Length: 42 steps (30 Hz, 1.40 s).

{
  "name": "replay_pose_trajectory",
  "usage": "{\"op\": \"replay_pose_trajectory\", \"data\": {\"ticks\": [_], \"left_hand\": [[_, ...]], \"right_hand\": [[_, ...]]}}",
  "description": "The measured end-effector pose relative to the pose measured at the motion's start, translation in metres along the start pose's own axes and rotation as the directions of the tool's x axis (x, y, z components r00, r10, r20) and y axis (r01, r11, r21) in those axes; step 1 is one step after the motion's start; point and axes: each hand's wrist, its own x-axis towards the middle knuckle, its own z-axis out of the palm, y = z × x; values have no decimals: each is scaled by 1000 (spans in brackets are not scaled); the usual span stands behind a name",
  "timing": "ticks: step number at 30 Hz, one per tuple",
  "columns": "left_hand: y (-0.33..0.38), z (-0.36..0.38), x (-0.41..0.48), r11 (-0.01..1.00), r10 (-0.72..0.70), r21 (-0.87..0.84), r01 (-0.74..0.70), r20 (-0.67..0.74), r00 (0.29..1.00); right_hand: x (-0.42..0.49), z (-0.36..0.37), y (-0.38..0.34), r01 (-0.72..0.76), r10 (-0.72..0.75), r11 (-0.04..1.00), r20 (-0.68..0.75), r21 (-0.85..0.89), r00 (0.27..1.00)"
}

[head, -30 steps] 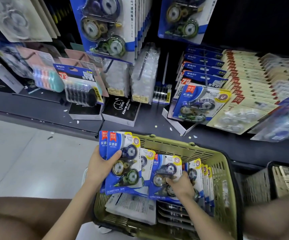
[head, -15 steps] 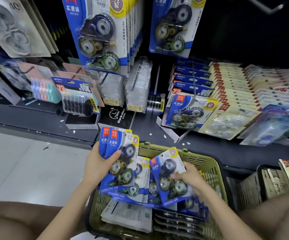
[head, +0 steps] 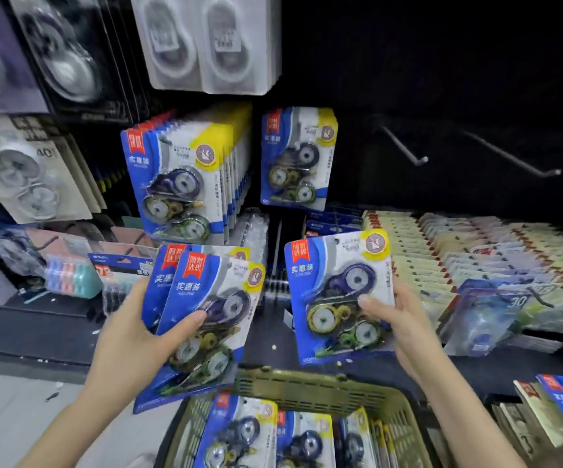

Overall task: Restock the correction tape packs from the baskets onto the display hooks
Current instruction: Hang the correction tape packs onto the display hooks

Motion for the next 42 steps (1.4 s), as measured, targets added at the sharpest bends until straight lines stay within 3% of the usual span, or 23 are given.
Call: {"op": "replay_pose_trajectory", "data": {"ticks": [6,12,20,31,42], "left_hand": [[50,-18,37,969,134,-168,-181,-256,957],[61,-15,75,930,154,-253,-265,-385,910],[58,-6,93,888,91,-375,-267,-426,900],[54,-5,102,873,138,-371,-317,-435,890],[52,-2,105,874,150,-361,-325,-436,887]], "right_hand": [[23,37,-74,297,-295,955,-106,5,950],[45,64,-103,368,-377,925,-105,-92,920],[42,67,-92,349,-367,923,-96,-161,925],[45,73,-95,414,-451,873,-106,-257,886],[43,79,-81,424,-459,883,-188,-199,868]]}}
